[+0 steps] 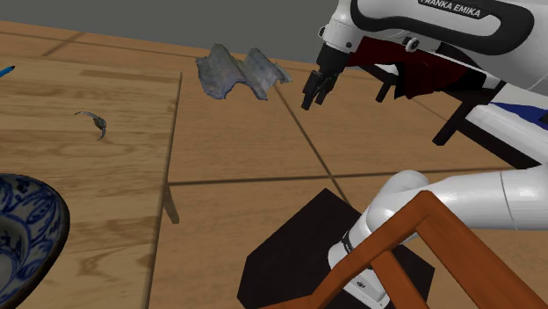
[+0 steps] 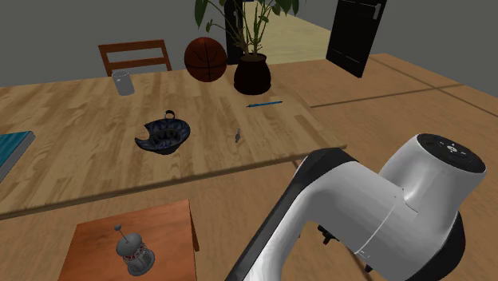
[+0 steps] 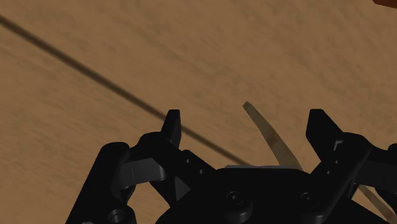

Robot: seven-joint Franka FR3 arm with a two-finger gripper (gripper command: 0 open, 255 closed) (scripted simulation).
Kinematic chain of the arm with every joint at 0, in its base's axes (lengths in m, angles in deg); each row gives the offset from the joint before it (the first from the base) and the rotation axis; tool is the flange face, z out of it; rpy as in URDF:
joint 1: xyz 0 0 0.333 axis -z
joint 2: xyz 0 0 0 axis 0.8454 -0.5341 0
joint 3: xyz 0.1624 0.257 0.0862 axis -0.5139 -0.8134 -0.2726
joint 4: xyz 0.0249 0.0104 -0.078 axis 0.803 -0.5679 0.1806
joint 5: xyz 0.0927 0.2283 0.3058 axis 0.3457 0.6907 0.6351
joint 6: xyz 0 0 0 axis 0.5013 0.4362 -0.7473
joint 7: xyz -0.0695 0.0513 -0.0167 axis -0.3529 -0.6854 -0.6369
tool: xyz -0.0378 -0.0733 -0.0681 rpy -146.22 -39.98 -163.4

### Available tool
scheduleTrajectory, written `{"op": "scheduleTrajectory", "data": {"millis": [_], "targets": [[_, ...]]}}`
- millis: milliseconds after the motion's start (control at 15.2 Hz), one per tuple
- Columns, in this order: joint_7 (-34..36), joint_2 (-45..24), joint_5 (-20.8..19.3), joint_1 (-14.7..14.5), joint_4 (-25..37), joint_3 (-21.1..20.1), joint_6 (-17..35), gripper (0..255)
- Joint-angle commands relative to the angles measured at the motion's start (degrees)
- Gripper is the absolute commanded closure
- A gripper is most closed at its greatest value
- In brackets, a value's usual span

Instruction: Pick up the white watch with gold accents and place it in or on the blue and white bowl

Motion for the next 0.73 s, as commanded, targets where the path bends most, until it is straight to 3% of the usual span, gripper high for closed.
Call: {"op": "scheduleTrajectory", "data": {"millis": [0, 660], "targets": [[0.0, 0.0, 0.0, 0.0, 0.0, 0.0, 0.0, 0], [8.5, -6.9, 7.1, -5.1, 3.3, -9.6, 8.2, 0]]}}
